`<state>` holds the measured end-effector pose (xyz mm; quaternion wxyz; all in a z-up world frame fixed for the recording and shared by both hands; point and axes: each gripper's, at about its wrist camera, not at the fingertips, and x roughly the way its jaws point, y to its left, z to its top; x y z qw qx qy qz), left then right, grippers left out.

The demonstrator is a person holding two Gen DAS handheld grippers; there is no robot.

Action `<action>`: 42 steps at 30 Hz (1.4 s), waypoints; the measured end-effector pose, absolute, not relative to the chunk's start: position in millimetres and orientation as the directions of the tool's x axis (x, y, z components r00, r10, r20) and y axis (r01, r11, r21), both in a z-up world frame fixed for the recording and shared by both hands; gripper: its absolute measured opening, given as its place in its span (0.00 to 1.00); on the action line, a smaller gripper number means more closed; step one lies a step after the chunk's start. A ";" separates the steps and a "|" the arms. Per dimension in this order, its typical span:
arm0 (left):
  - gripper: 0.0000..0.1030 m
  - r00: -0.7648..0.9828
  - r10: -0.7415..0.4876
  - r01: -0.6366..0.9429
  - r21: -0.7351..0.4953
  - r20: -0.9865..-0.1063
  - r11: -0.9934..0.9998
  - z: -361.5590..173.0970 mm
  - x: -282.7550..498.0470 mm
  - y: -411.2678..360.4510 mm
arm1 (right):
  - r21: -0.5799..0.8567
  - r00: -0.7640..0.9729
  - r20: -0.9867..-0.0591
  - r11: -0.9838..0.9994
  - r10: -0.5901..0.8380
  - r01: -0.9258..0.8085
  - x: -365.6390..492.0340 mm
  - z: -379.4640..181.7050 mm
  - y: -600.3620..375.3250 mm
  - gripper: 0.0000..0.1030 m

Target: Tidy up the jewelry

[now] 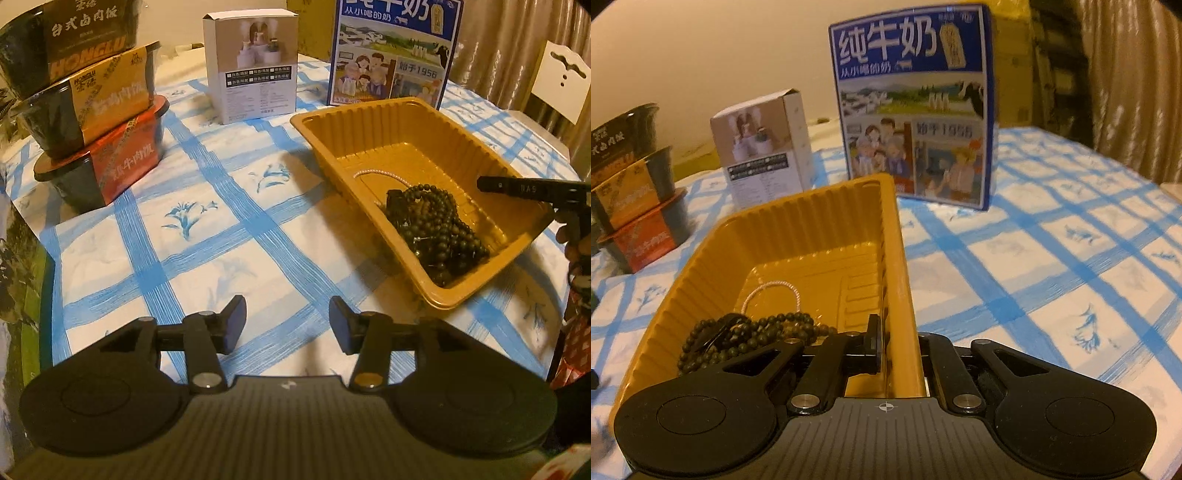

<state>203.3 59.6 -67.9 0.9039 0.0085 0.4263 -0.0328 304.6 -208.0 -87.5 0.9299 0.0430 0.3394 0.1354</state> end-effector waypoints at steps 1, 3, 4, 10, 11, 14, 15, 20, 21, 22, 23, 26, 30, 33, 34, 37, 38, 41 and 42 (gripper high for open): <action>0.48 0.636 -0.047 0.066 -0.007 -0.771 0.998 -66.7 202.6 57.8 | 0.182 0.742 -0.607 0.958 0.286 -0.221 301.9 -85.5 -211.7 0.44; 0.50 0.641 -0.034 0.059 0.005 -0.767 0.998 -64.2 201.5 54.9 | 0.199 0.793 -0.541 0.959 0.281 -0.204 291.9 -76.4 -218.7 0.77; 0.53 0.644 -0.027 0.055 0.010 -0.765 0.998 -62.2 200.6 53.4 | 0.213 0.802 -0.528 0.958 0.277 -0.191 289.0 -70.7 -223.3 0.77; 0.58 0.681 0.023 0.027 0.057 -0.732 0.998 -39.4 182.8 40.2 | 0.203 0.836 -0.509 0.973 0.202 -0.112 251.5 -38.1 -229.4 0.77; 0.58 0.688 0.030 0.021 0.062 -0.725 0.998 -34.0 178.3 37.4 | 0.199 0.835 -0.513 0.974 0.199 -0.110 242.5 -32.8 -226.8 0.77; 0.59 0.711 0.042 0.015 0.075 -0.702 0.997 -16.9 162.0 27.9 | 0.205 0.817 -0.533 0.970 0.220 -0.128 215.2 -18.7 -216.8 0.77; 0.59 0.718 0.045 0.013 0.078 -0.694 0.997 -11.1 155.9 24.3 | 0.214 0.807 -0.540 0.967 0.238 -0.142 205.9 -14.5 -211.1 0.77; 0.59 0.732 0.048 -0.011 0.059 -0.680 0.998 14.8 122.6 10.7 | 0.235 0.762 -0.565 0.947 0.315 -0.217 161.5 3.0 -183.7 0.77; 0.59 0.731 0.052 -0.019 0.056 -0.681 0.998 19.2 116.2 8.5 | 0.232 0.750 -0.577 0.946 0.322 -0.227 153.9 6.0 -178.0 0.77; 0.59 0.731 0.058 -0.026 0.056 -0.680 0.998 22.3 111.1 7.3 | 0.231 0.741 -0.583 0.943 0.333 -0.241 147.1 7.7 -173.7 0.77; 0.59 0.733 0.065 -0.036 0.057 -0.678 0.998 25.8 104.1 5.8 | 0.231 0.730 -0.590 0.938 0.345 -0.257 139.7 9.7 -169.3 0.77; 0.59 0.734 0.072 -0.056 0.045 -0.676 0.997 32.1 85.4 5.1 | 0.232 0.702 -0.608 0.929 0.371 -0.290 121.5 11.2 -157.7 0.77; 0.59 0.710 0.070 -0.078 0.021 -0.701 0.997 28.0 65.0 10.4 | 0.223 0.679 -0.636 0.929 0.367 -0.294 101.2 5.1 -143.4 0.77; 0.59 0.692 0.067 -0.081 0.014 -0.719 0.997 19.7 51.7 16.3 | 0.232 0.662 -0.658 0.933 0.359 -0.276 89.2 -2.8 -134.9 0.77; 0.59 0.683 0.065 -0.083 0.012 -0.727 0.996 16.7 48.2 19.2 | 0.240 0.656 -0.664 0.933 0.359 -0.269 86.1 -5.4 -132.5 0.77; 0.59 0.665 0.046 -0.081 -0.012 -0.746 0.997 10.0 37.9 28.6 | 0.262 0.635 -0.681 0.931 0.364 -0.253 78.2 -9.9 -125.1 0.77; 0.59 0.661 0.040 -0.079 -0.017 -0.749 0.997 8.5 34.9 32.1 | 0.265 0.632 -0.684 0.931 0.364 -0.250 75.5 -11.1 -122.2 0.77; 0.59 0.660 0.033 -0.075 -0.022 -0.751 0.997 6.9 27.2 40.0 | 0.256 0.622 -0.696 0.934 0.357 -0.250 66.9 -14.5 -113.3 0.77; 0.59 0.659 0.029 -0.074 -0.026 -0.752 0.997 6.5 25.6 41.9 | 0.256 0.620 -0.699 0.934 0.358 -0.251 64.4 -15.5 -110.3 0.77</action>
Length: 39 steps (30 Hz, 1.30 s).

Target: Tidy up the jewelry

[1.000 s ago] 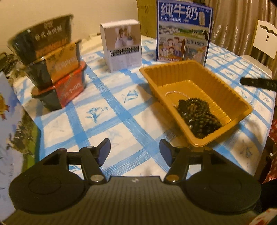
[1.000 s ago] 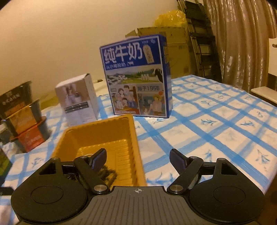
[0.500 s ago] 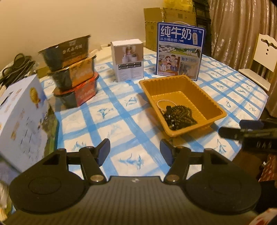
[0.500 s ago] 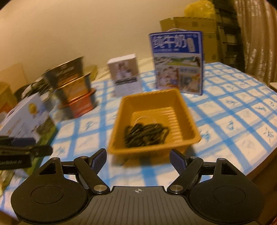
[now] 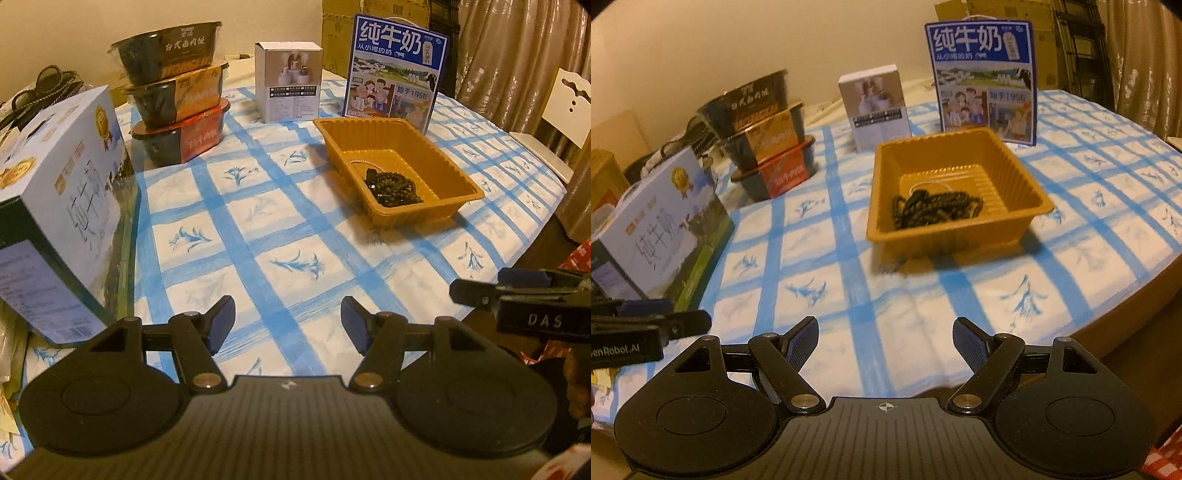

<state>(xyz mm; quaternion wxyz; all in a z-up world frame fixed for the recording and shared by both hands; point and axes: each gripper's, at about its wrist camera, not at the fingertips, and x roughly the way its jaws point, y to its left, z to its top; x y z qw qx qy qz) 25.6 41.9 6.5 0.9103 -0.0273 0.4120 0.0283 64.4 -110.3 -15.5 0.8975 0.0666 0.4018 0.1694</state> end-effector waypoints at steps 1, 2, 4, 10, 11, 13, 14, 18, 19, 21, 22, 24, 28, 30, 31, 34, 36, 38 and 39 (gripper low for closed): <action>0.59 0.659 0.026 -0.073 -0.030 -0.752 0.997 6.2 23.8 43.6 | 0.258 0.618 -0.700 0.933 0.359 -0.250 62.4 -16.2 -108.0 0.77; 0.59 0.660 0.023 -0.072 -0.033 -0.751 0.997 6.0 22.5 44.8 | 0.259 0.613 -0.702 0.932 0.362 -0.253 60.9 -16.7 -105.8 0.77; 0.59 0.661 0.015 -0.072 -0.043 -0.750 0.997 5.5 19.9 45.9 | 0.251 0.609 -0.706 0.931 0.362 -0.263 58.9 -17.3 -101.2 0.77; 0.59 0.662 -0.003 -0.062 -0.058 -0.749 0.996 3.6 14.9 39.8 | 0.250 0.610 -0.701 0.929 0.369 -0.274 57.4 -17.1 -99.6 0.77; 0.59 0.662 -0.003 -0.060 -0.056 -0.749 0.997 3.3 14.8 38.2 | 0.250 0.610 -0.701 0.928 0.369 -0.275 56.9 -17.1 -99.6 0.77; 0.59 0.663 -0.003 -0.055 -0.053 -0.748 0.997 3.0 15.0 35.5 | 0.251 0.611 -0.702 0.930 0.367 -0.270 56.9 -16.7 -100.0 0.77; 0.59 0.664 -0.004 -0.053 -0.052 -0.748 0.997 2.9 14.9 34.3 | 0.253 0.610 -0.702 0.930 0.367 -0.268 56.7 -16.9 -100.9 0.77; 0.59 0.664 0.001 -0.050 -0.044 -0.747 0.998 2.5 15.2 30.6 | 0.259 0.610 -0.701 0.929 0.369 -0.264 55.7 -17.4 -103.5 0.77; 0.59 0.664 0.001 -0.050 -0.042 -0.748 0.998 2.1 15.8 30.0 | 0.262 0.609 -0.700 0.928 0.372 -0.265 55.7 -17.3 -103.6 0.77; 0.59 0.664 0.005 -0.049 -0.037 -0.747 0.998 1.7 16.2 28.3 | 0.263 0.608 -0.700 0.927 0.374 -0.268 54.9 -17.7 -103.5 0.77; 0.59 0.664 0.007 -0.049 -0.034 -0.748 0.998 1.5 16.8 28.6 | 0.263 0.608 -0.699 0.926 0.376 -0.270 54.8 -17.6 -103.4 0.77; 0.59 0.663 0.004 -0.047 -0.037 -0.749 0.998 1.2 17.2 28.7 | 0.263 0.608 -0.699 0.926 0.376 -0.270 54.5 -17.5 -103.0 0.77; 0.59 0.662 -0.001 -0.038 -0.035 -0.749 0.999 0.7 18.0 27.4 | 0.264 0.613 -0.697 0.927 0.373 -0.265 54.8 -17.7 -104.3 0.77; 0.59 0.663 -0.001 -0.038 -0.035 -0.749 0.999 0.7 18.1 27.3 | 0.264 0.615 -0.695 0.928 0.372 -0.263 54.7 -17.3 -104.6 0.77; 0.59 0.663 0.000 -0.039 -0.034 -0.749 0.999 0.7 18.0 27.2 | 0.264 0.615 -0.696 0.928 0.372 -0.263 54.8 -17.2 -104.5 0.77; 0.59 0.662 0.001 -0.041 -0.034 -0.749 0.999 0.7 18.6 26.8 | 0.264 0.615 -0.694 0.927 0.375 -0.267 54.5 -16.5 -105.0 0.77; 0.59 0.663 0.003 -0.041 -0.032 -0.748 0.999 0.9 18.3 27.0 | 0.265 0.615 -0.693 0.926 0.376 -0.268 54.5 -16.5 -105.2 0.77; 0.59 0.665 0.002 -0.041 -0.034 -0.747 0.999 1.3 18.3 26.8 | 0.263 0.616 -0.692 0.926 0.376 -0.269 54.2 -16.1 -105.1 0.77; 0.59 0.666 0.002 -0.041 -0.033 -0.746 0.999 1.4 18.2 26.8 | 0.263 0.617 -0.691 0.926 0.376 -0.270 54.1 -15.8 -105.0 0.77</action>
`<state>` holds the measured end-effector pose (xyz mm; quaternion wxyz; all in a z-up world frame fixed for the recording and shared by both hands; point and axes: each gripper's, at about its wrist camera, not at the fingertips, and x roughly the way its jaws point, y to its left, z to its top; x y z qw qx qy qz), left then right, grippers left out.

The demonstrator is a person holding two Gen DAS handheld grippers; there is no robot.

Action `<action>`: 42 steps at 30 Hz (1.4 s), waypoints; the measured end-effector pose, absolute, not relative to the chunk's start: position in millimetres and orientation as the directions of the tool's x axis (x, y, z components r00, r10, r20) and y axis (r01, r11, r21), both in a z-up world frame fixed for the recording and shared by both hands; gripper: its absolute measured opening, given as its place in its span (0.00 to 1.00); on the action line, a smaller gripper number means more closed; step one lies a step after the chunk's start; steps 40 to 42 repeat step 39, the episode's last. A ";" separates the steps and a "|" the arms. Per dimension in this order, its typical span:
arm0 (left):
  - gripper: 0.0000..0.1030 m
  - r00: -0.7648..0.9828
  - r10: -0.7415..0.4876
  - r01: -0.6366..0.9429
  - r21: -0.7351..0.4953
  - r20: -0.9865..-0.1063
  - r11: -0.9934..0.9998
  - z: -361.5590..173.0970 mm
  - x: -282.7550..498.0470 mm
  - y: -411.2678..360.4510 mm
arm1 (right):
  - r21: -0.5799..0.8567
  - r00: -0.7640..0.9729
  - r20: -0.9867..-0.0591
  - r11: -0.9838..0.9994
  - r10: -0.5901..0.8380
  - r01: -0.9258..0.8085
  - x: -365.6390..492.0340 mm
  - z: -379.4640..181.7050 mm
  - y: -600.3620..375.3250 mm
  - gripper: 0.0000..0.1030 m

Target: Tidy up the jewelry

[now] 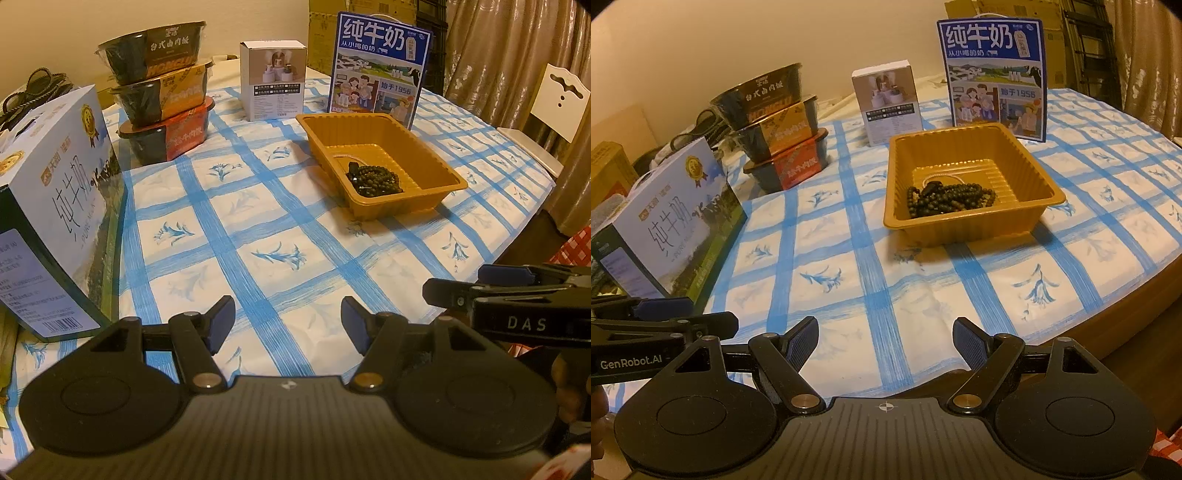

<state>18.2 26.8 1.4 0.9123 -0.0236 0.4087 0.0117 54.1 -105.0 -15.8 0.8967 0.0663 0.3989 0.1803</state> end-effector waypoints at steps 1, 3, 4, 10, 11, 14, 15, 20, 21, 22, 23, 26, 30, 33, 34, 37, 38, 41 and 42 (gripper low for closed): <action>0.59 0.667 0.003 -0.041 -0.032 -0.745 0.999 1.8 18.3 26.6 | 0.262 0.617 -0.691 0.926 0.376 -0.270 54.4 -15.6 -105.0 0.77; 0.59 0.669 0.002 -0.041 -0.033 -0.744 0.999 2.6 18.6 26.7 | 0.260 0.619 -0.691 0.927 0.374 -0.270 54.4 -14.8 -104.5 0.77; 0.59 0.670 0.002 -0.041 -0.033 -0.743 0.999 2.9 18.6 26.8 | 0.260 0.620 -0.690 0.927 0.374 -0.270 54.5 -14.5 -104.9 0.77; 0.59 0.672 0.001 -0.039 -0.034 -0.741 0.999 3.5 18.7 26.0 | 0.256 0.622 -0.690 0.929 0.370 -0.268 55.0 -13.2 -104.9 0.77; 0.59 0.673 0.001 -0.039 -0.034 -0.740 0.999 3.5 18.7 26.1 | 0.256 0.622 -0.690 0.928 0.371 -0.269 54.9 -13.2 -105.1 0.77; 0.59 0.674 0.002 -0.040 -0.033 -0.739 0.999 3.7 19.6 26.0 | 0.257 0.623 -0.689 0.928 0.372 -0.270 55.2 -13.2 -105.2 0.77; 0.59 0.674 0.002 -0.039 -0.033 -0.738 0.999 3.6 19.5 25.9 | 0.255 0.623 -0.688 0.928 0.371 -0.271 55.5 -13.0 -105.4 0.77; 0.59 0.676 0.002 -0.038 -0.032 -0.737 0.999 4.5 20.6 26.4 | 0.252 0.624 -0.688 0.929 0.369 -0.271 56.5 -12.3 -105.9 0.77; 0.59 0.677 0.001 -0.038 -0.033 -0.736 0.999 4.6 20.7 26.3 | 0.252 0.624 -0.688 0.929 0.370 -0.272 56.9 -12.2 -106.2 0.77; 0.59 0.676 0.002 -0.038 -0.032 -0.737 0.999 4.4 20.3 26.1 | 0.252 0.624 -0.688 0.929 0.370 -0.272 56.6 -12.4 -105.8 0.77; 0.59 0.676 0.003 -0.038 -0.031 -0.737 0.999 4.5 20.5 26.1 | 0.252 0.625 -0.688 0.929 0.369 -0.271 56.7 -12.3 -106.0 0.77; 0.59 0.676 0.002 -0.038 -0.032 -0.737 0.999 4.5 20.4 25.9 | 0.252 0.625 -0.688 0.928 0.370 -0.273 56.7 -12.5 -106.0 0.77; 0.59 0.676 0.002 -0.038 -0.032 -0.737 0.999 4.2 20.0 25.7 | 0.252 0.624 -0.688 0.929 0.370 -0.272 56.5 -12.6 -105.9 0.77; 0.59 0.676 0.000 -0.038 -0.035 -0.737 0.999 4.9 20.6 25.6 | 0.252 0.624 -0.688 0.929 0.370 -0.272 57.0 -12.5 -106.4 0.77; 0.59 0.678 0.000 -0.038 -0.035 -0.735 0.999 5.2 21.0 25.8 | 0.252 0.624 -0.688 0.929 0.370 -0.273 56.8 -12.7 -106.2 0.77; 0.59 0.687 0.001 -0.034 -0.030 -0.726 0.999 6.4 20.8 24.1 | 0.246 0.626 -0.689 0.930 0.365 -0.272 56.9 -12.6 -106.3 0.77; 0.59 0.687 -0.002 -0.033 -0.033 -0.726 0.999 6.9 21.3 24.1 | 0.245 0.626 -0.689 0.930 0.365 -0.272 57.0 -12.7 -106.5 0.77; 0.59 0.687 -0.003 -0.034 -0.037 -0.727 0.999 6.8 21.8 24.2 | 0.246 0.626 -0.689 0.930 0.365 -0.271 57.4 -12.6 -107.1 0.77; 0.59 0.687 -0.003 -0.034 -0.037 -0.727 0.999 6.8 21.8 24.2 | 0.246 0.626 -0.689 0.930 0.365 -0.271 57.4 -12.6 -107.1 0.77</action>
